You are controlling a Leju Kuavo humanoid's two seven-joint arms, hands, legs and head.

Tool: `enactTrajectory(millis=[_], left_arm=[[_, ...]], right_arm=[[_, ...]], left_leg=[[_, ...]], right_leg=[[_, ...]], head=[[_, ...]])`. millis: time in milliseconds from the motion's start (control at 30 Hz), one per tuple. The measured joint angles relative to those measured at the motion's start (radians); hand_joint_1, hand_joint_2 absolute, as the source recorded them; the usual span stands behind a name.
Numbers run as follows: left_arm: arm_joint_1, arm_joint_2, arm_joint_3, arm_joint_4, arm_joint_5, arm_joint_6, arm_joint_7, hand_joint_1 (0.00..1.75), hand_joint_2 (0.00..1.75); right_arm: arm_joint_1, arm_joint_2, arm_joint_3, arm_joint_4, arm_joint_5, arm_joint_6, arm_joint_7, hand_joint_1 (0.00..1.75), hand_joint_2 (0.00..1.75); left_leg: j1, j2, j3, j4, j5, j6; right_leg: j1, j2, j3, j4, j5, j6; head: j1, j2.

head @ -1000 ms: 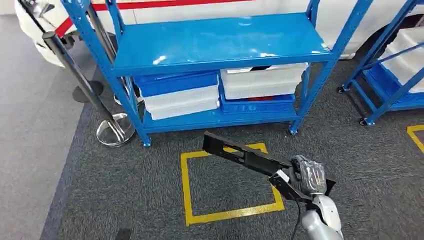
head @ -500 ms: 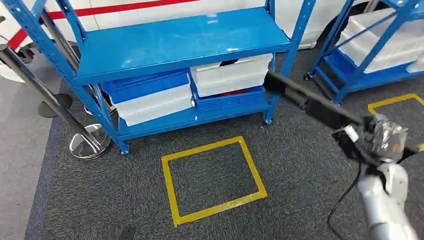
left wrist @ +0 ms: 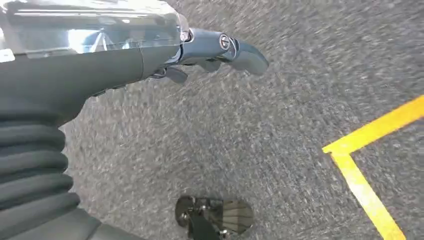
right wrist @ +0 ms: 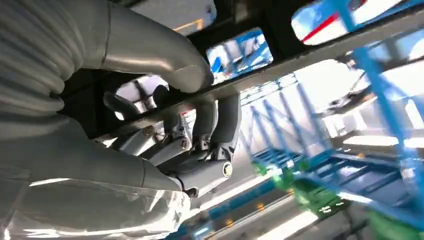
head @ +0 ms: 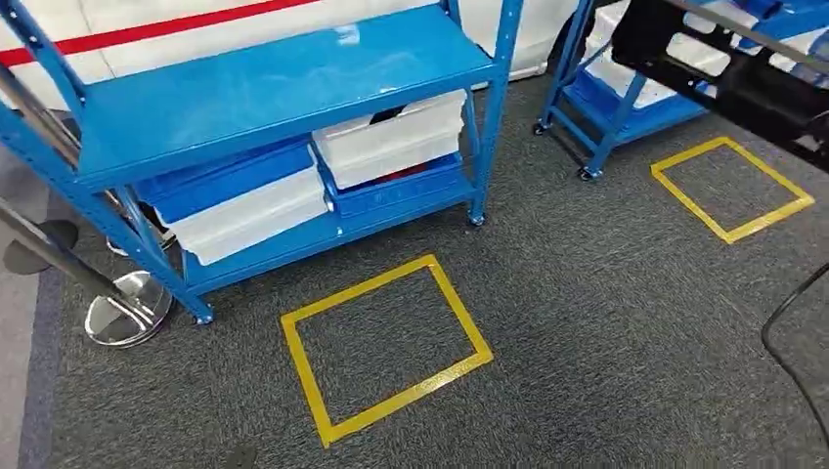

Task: Take the parts from the cabinet and place them on the table.

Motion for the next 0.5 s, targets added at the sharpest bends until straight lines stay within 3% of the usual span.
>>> enactTrajectory(millis=[67,100,133,200,233,267,300,367,400,433,500], left_arm=[[-0.002,-0.002,0.000,0.000,-0.009,0.005,0.005,0.00,1.75],[-0.004,-0.002,0.001,0.000,-0.010,0.007,0.009,0.00,1.75],[-0.004,-0.002,0.002,0.000,-0.011,0.013,0.010,0.00,1.75],[-0.003,-0.002,0.002,0.000,-0.014,0.015,0.010,0.00,1.75],[-0.002,-0.002,0.002,0.000,-0.018,0.016,0.010,0.00,1.75],[-0.002,-0.002,0.002,0.000,-0.023,0.016,0.011,0.00,1.75],[-0.002,-0.002,0.002,0.000,-0.029,0.017,0.013,0.00,1.75],[-0.003,-0.002,0.002,0.000,-0.029,0.017,0.015,0.00,1.75],[-0.003,-0.002,0.002,0.000,-0.029,0.017,0.015,0.00,1.75],[-0.002,0.002,0.002,0.000,-0.029,0.018,0.015,0.00,1.75],[0.000,0.000,0.001,0.000,-0.032,0.019,0.013,0.00,1.75]], right_arm=[[0.001,-0.008,0.022,-0.008,0.006,-0.002,0.010,1.75,1.75],[0.003,-0.010,0.033,-0.013,0.008,-0.004,0.013,1.75,1.75],[0.003,-0.010,0.045,-0.014,0.011,-0.006,0.015,1.75,1.75],[0.018,-0.005,0.068,-0.014,0.014,-0.026,0.016,1.75,1.75],[0.034,-0.002,0.077,-0.014,0.016,-0.039,0.018,1.75,1.75],[0.051,0.000,0.084,-0.014,0.018,-0.047,0.018,1.75,1.75],[0.069,0.002,0.090,-0.014,0.021,-0.055,0.020,1.75,1.75],[0.093,0.005,0.101,-0.014,0.023,-0.063,0.021,1.75,1.75],[0.101,0.007,0.104,-0.016,0.024,-0.066,0.022,1.75,1.75],[0.108,0.009,0.107,-0.016,0.024,-0.072,0.024,1.75,1.75],[0.119,0.013,0.112,-0.017,0.024,-0.077,0.027,1.75,1.75]], left_leg=[[0.006,0.019,0.004,-0.002,-0.005,-0.013],[0.012,-0.023,-0.001,0.012,-0.022,-0.021],[0.014,-0.063,-0.017,0.051,-0.053,-0.019],[0.012,-0.089,-0.087,0.209,-0.133,-0.015],[0.012,-0.091,-0.123,0.285,-0.157,-0.013],[0.011,-0.092,-0.141,0.319,-0.159,-0.009],[0.009,-0.092,-0.138,0.306,-0.136,-0.001],[-0.003,-0.108,-0.075,0.159,-0.044,0.023],[-0.008,-0.149,-0.034,0.068,0.002,0.040],[-0.005,-0.203,-0.020,0.033,-0.005,0.056],[-0.011,-0.186,-0.010,0.012,0.002,0.047]], right_leg=[[0.001,0.023,-0.004,-0.002,0.004,-0.019],[0.000,0.033,-0.005,-0.004,0.007,-0.025],[0.000,0.041,-0.007,-0.004,0.009,-0.033],[0.006,0.065,-0.011,-0.004,0.012,-0.040],[0.011,0.077,-0.012,-0.004,0.013,-0.042],[0.017,0.089,-0.012,-0.004,0.014,-0.044],[0.023,0.103,-0.012,-0.004,0.015,-0.046],[0.031,0.131,-0.012,-0.004,0.018,-0.048],[0.030,0.143,-0.012,-0.004,0.020,-0.049],[0.028,0.150,-0.015,-0.004,0.024,-0.045],[0.016,0.179,-0.025,-0.006,0.033,-0.031]], head=[[0.000,0.000],[0.001,0.000],[-0.001,0.000],[0.000,0.000],[0.000,0.000],[0.000,0.000],[0.000,0.000],[0.000,0.000],[0.000,0.000],[0.001,0.000],[0.001,0.000]])
